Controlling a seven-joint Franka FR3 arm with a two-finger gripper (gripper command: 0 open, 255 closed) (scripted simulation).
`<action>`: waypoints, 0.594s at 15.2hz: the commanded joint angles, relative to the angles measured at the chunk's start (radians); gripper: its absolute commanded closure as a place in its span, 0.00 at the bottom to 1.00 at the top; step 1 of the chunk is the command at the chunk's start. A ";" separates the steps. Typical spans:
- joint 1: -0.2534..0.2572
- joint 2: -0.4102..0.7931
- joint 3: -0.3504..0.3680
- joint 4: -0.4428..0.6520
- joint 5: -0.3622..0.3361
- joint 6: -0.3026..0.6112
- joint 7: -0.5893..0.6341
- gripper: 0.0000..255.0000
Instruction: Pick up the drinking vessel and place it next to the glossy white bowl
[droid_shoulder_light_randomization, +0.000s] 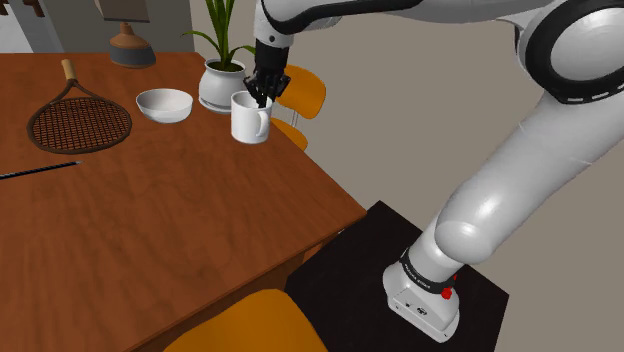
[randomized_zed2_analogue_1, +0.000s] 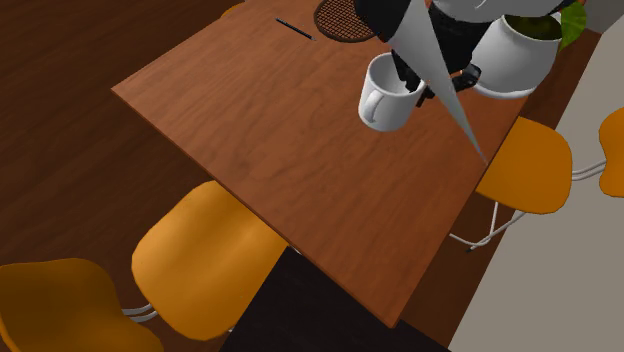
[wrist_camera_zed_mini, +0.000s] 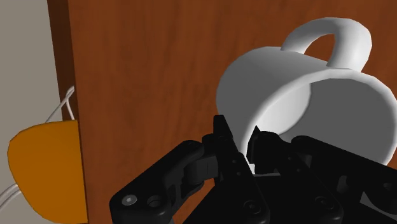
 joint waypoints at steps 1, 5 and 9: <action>-0.002 0.083 0.000 0.092 -0.017 -0.010 0.003 1.00; -0.001 0.250 -0.005 0.294 -0.050 -0.048 0.005 1.00; 0.010 0.433 -0.013 0.542 -0.081 -0.115 0.003 1.00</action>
